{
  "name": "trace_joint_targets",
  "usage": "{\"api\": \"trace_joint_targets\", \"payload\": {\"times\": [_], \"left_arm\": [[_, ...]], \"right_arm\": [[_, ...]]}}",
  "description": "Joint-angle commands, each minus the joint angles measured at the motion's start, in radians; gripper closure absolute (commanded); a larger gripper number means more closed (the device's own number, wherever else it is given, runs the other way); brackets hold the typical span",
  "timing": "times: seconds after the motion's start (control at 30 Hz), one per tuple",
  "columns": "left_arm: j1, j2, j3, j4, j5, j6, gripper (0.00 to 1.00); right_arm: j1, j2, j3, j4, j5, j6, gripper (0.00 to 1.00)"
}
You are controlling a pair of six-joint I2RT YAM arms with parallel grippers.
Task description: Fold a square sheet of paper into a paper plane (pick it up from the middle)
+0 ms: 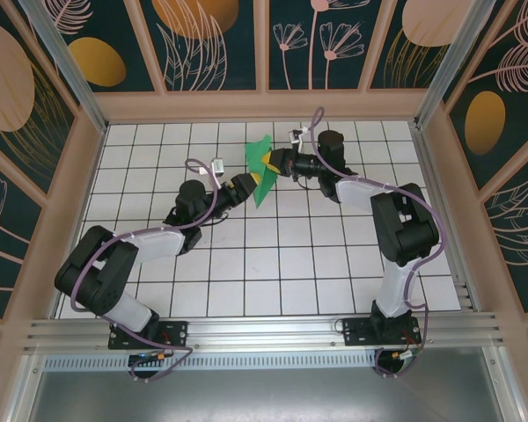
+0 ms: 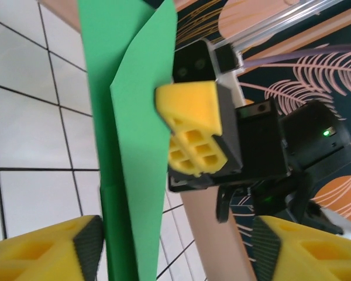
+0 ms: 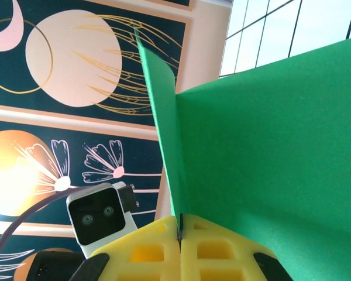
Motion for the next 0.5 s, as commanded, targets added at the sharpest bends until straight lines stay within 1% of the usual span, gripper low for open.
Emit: {"api": "trace_joint_targets", "payload": {"times": [0.0,0.07,0.1,0.13,0.23,0.27,0.37,0.47], "left_arm": [[0.007,0.031,0.0,0.107,0.026,-0.043,0.36],[0.007,0.046,0.009,0.109,0.035,-0.05,0.41],[0.007,0.048,0.009,0.108,0.033,-0.051,0.42],[0.007,0.048,0.009,0.095,0.028,-0.05,0.41],[0.007,0.045,0.01,0.052,0.004,-0.041,0.33],[0.007,0.046,0.009,0.049,0.007,-0.04,0.33],[0.007,0.06,0.015,0.061,0.029,-0.052,0.33],[0.007,0.072,0.01,0.094,0.041,-0.069,0.36]], "right_arm": [[0.008,-0.032,-0.015,0.09,-0.041,0.044,0.96],[0.009,-0.032,-0.02,0.102,-0.045,0.055,0.96],[0.008,-0.033,-0.021,0.103,-0.046,0.056,0.96],[0.008,-0.034,-0.023,0.105,-0.046,0.056,0.96],[0.009,-0.037,-0.025,0.107,-0.045,0.055,0.96],[0.008,-0.036,-0.026,0.107,-0.046,0.056,0.96],[0.01,-0.033,-0.028,0.116,-0.05,0.063,0.96],[0.011,-0.03,-0.032,0.13,-0.052,0.074,0.95]]}}
